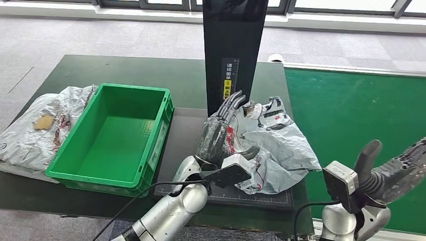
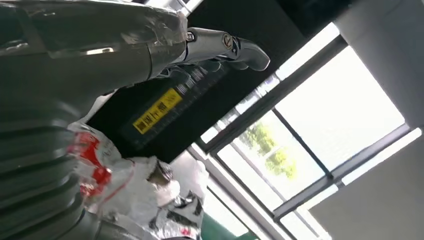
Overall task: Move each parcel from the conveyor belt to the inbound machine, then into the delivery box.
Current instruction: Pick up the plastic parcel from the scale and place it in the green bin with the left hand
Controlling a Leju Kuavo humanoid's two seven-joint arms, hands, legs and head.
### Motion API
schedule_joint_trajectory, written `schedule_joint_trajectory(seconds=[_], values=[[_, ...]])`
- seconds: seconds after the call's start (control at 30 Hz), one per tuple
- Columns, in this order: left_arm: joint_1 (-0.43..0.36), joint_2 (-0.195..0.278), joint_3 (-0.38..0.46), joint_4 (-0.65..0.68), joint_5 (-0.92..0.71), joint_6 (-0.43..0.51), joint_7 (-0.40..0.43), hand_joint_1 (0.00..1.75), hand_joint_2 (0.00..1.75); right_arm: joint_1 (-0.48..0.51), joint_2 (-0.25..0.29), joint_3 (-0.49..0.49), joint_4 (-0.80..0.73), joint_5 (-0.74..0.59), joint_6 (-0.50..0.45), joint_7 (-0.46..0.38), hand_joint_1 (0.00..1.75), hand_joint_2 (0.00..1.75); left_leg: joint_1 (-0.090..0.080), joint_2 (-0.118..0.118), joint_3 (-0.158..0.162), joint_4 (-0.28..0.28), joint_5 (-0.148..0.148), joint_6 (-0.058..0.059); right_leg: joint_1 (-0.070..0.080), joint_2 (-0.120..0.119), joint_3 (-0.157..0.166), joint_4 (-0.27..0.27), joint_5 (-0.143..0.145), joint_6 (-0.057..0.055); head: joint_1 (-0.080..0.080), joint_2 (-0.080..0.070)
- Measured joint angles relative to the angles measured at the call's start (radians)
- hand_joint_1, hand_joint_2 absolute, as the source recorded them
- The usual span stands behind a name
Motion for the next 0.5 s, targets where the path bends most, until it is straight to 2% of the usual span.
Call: schedule_joint_trajectory(seconds=[0.23,0.37,0.5], values=[[-0.132,-0.010,-0.252,0.207,-0.049,-0.037,0.329,0.00,1.75,0.005,0.000,-0.030,-0.025,0.003,0.000,0.011,0.00,1.75,0.000,0.000,0.000,-0.001,0.000,0.000,0.000,0.001,0.000,0.000,0.000,0.000,0.000,0.000],[-0.156,-0.009,-0.329,0.344,-0.045,-0.058,0.383,0.00,1.75,0.005,0.000,-0.030,-0.025,0.003,0.000,0.009,0.00,1.75,0.000,0.001,0.000,-0.001,0.001,-0.001,0.000,0.001,0.000,0.000,0.000,0.000,0.000,0.000],[-0.164,-0.009,-0.377,0.420,-0.036,-0.080,0.415,0.00,1.75,0.005,0.000,-0.030,-0.025,0.003,0.000,0.008,0.00,1.75,0.000,0.000,0.000,-0.001,0.001,-0.001,0.000,0.001,0.000,0.000,0.000,0.000,0.000,0.000]])
